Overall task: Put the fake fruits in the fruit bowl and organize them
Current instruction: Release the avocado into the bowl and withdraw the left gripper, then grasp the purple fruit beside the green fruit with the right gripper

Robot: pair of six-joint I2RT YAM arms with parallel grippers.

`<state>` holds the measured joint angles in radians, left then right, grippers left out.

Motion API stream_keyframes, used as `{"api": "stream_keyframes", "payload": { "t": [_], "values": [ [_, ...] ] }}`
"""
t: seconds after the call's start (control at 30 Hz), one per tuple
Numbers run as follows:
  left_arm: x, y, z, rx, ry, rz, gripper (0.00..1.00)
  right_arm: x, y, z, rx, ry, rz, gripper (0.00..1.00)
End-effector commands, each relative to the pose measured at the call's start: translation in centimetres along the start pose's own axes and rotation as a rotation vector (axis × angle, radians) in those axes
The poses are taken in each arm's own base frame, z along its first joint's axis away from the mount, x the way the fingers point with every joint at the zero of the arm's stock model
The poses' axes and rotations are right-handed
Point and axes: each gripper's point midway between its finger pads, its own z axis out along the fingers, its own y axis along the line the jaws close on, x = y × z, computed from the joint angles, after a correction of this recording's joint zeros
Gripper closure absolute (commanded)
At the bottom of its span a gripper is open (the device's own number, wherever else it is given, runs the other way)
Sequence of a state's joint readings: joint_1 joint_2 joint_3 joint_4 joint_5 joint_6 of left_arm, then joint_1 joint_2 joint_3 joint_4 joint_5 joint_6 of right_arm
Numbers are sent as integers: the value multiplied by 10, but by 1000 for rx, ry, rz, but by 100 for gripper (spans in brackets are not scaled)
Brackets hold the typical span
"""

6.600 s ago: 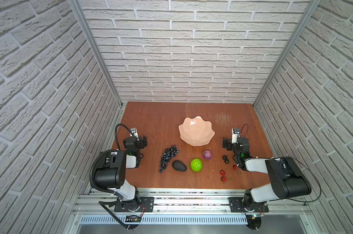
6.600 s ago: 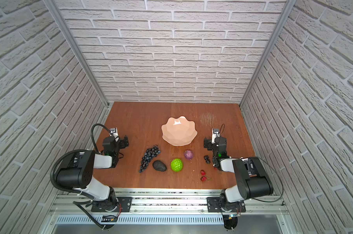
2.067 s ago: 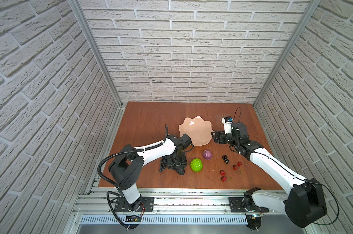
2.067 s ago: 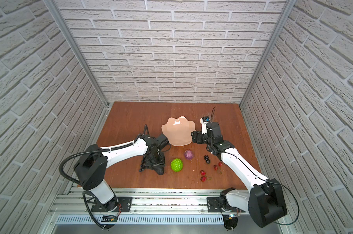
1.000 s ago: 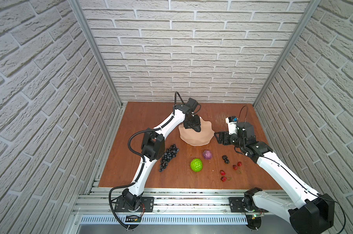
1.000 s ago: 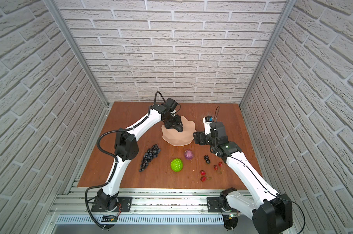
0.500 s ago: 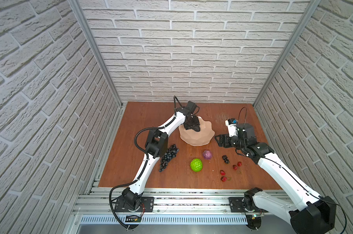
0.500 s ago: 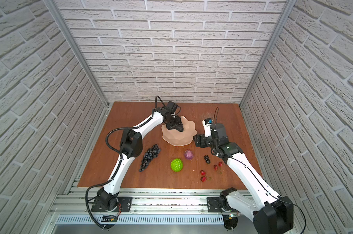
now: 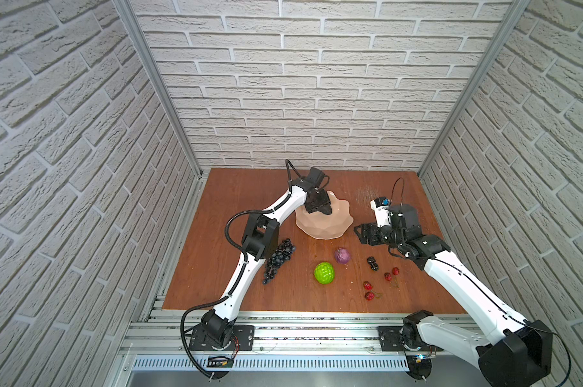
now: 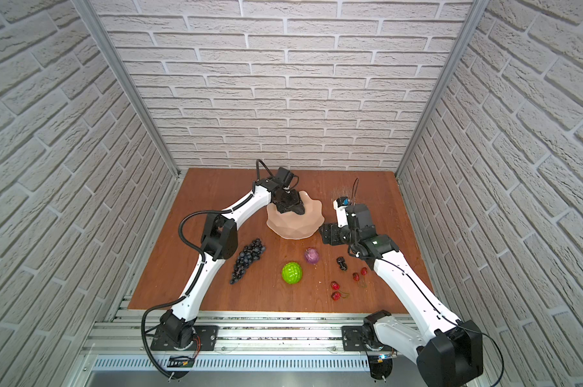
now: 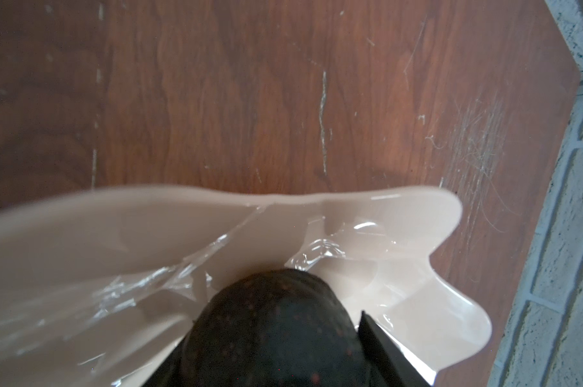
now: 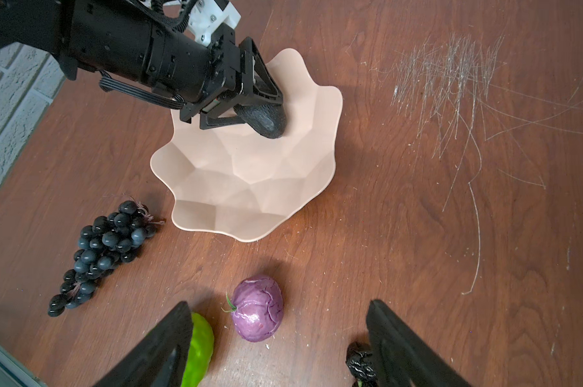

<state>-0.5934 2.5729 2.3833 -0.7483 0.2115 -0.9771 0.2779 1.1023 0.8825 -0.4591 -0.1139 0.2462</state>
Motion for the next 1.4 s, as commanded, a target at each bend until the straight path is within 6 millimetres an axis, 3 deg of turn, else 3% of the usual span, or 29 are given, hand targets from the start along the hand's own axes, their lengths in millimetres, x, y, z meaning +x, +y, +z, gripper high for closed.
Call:
{"api": "stream_keyframes", "payload": {
  "t": [0.0,0.33,0.63,0.8,0.9,1.07,1.37],
  "values": [
    [-8,-15,-14,15,-53,39,30,-16,9,-3,-28,-51,-30,16],
    [-3,-29,-58,-13,-87,104,28,-13,9,-1,-39,-54,-40,14],
    [15,-25,-121,-12,-105,208,28,2,24,6,-21,61,-94,16],
    [39,-1,-153,-14,-136,239,28,33,38,14,52,167,-189,17],
    [55,19,-165,-30,-146,242,29,48,44,15,115,195,-257,16],
    [79,51,-175,-43,-156,225,28,83,41,37,174,307,-321,15],
    [101,84,-186,-40,-201,156,26,87,35,72,272,383,-392,13]
  ]
}}
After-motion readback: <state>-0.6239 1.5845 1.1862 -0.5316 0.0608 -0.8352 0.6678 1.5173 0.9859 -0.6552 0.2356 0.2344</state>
